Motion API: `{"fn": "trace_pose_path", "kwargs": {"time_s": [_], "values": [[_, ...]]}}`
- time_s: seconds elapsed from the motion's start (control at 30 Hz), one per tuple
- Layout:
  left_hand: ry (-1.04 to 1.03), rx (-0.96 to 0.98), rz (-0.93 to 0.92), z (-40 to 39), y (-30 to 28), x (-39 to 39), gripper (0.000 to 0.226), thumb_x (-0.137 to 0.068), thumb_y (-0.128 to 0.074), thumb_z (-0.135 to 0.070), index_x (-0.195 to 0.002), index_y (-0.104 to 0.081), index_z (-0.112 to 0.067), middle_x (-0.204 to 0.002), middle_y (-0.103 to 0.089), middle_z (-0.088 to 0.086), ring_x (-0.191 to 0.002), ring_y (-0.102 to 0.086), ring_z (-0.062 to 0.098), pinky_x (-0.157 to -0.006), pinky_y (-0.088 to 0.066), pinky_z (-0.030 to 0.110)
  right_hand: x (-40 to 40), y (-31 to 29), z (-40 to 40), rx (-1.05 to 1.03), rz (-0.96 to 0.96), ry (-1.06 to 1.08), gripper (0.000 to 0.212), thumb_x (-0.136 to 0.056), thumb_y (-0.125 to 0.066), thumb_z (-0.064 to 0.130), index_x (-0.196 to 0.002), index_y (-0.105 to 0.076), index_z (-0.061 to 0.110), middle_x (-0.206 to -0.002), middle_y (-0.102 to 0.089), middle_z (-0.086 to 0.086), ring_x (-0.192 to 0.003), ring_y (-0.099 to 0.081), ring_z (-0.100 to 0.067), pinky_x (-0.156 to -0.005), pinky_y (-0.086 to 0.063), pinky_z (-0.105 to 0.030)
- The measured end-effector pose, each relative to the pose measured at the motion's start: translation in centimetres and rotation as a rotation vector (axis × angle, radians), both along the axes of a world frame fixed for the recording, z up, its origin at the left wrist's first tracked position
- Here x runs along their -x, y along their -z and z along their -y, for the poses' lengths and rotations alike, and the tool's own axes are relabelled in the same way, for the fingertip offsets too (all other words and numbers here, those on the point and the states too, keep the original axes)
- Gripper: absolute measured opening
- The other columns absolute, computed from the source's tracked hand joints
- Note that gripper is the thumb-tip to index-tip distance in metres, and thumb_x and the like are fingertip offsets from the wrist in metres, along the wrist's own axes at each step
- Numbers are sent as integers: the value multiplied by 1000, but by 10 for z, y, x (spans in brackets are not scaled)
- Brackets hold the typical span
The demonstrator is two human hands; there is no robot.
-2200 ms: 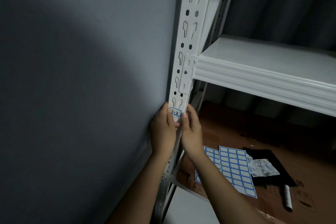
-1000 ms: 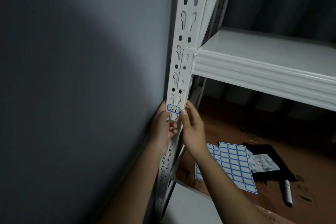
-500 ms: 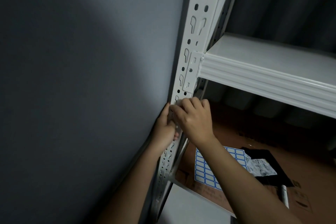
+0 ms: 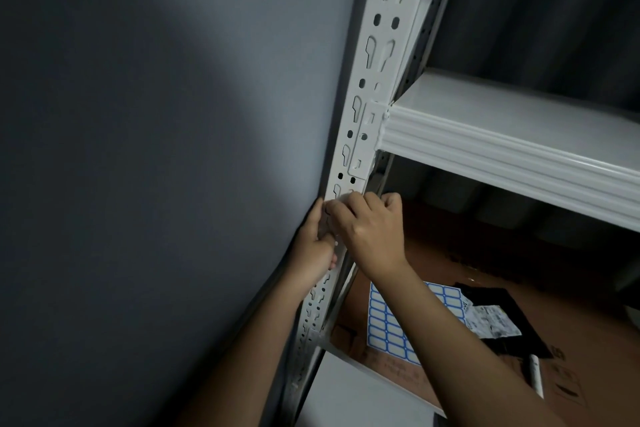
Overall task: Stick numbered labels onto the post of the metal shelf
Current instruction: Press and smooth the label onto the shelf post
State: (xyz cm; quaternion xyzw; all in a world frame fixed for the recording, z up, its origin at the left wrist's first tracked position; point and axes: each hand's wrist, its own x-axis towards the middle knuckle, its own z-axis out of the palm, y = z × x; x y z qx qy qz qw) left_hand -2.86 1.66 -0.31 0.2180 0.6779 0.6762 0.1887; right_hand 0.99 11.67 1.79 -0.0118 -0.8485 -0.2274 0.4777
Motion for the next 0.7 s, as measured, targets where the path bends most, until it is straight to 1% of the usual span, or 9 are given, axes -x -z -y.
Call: {"fn": "trace_pose_path", "kwargs": {"time_s": [0.13,0.2,0.3,0.4,0.47,0.53,0.6,0.7], "values": [[-2,16,-26,0,2,2,65,-90,-31,7,-142,-32,-31,-79,-56,-1,-49,-43,8,-47,-41,24,3,3,2,12,23,9,8,-78,-67,12,-82,-65,19,-75,-60,3,-63,-51,-20,-65,-23,-34],[1,25,-35,1,1,2,65,-90,-31,7,-142,-32,-32,-84,-58,0,-52,-45,8,-48,-42,25,3,1,4,19,34,14,9,-77,-67,11,-81,-64,18,-74,-59,2,-63,-51,-21,-65,-23,-34],[21,24,-26,2,0,2,64,-92,-31,5,-143,-30,-33,-93,-58,3,-55,-48,7,-49,-44,21,4,-2,3,-2,48,-18,9,-74,-68,11,-80,-63,16,-73,-58,1,-62,-51,-21,-65,-23,-34],[33,10,-20,2,0,3,60,-92,-31,5,-141,-33,-31,-85,-58,2,-56,-47,7,-48,-43,20,4,-8,-2,-64,66,-81,8,-77,-69,11,-80,-63,15,-71,-56,0,-60,-52,-21,-64,-23,-34],[30,10,-25,3,0,3,61,-91,-30,6,-140,-34,-31,-82,-57,1,-57,-46,8,-48,-43,21,3,-11,-4,-126,76,-105,5,-79,-64,9,-81,-66,14,-70,-55,-1,-58,-53,-20,-63,-23,-34],[32,8,-33,3,0,3,63,-89,-31,7,-139,-35,-32,-79,-56,1,-57,-47,8,-50,-44,23,3,-13,-4,-175,70,-98,10,-78,-60,6,-80,-67,12,-68,-54,-1,-56,-52,-20,-62,-23,-33],[24,12,-31,2,0,3,60,-89,-31,6,-137,-37,-29,-78,-56,1,-56,-47,8,-51,-45,25,4,-15,-2,-193,87,-61,7,-74,-65,7,-78,-66,13,-66,-53,-1,-53,-51,-19,-62,-22,-33],[10,11,-24,1,-2,3,56,-90,-31,7,-135,-38,-25,-79,-56,4,-52,-47,6,-47,-43,22,3,-17,1,-204,121,-16,11,-71,-70,9,-81,-65,13,-67,-53,-1,-50,-50,-20,-61,-22,-33]]}}
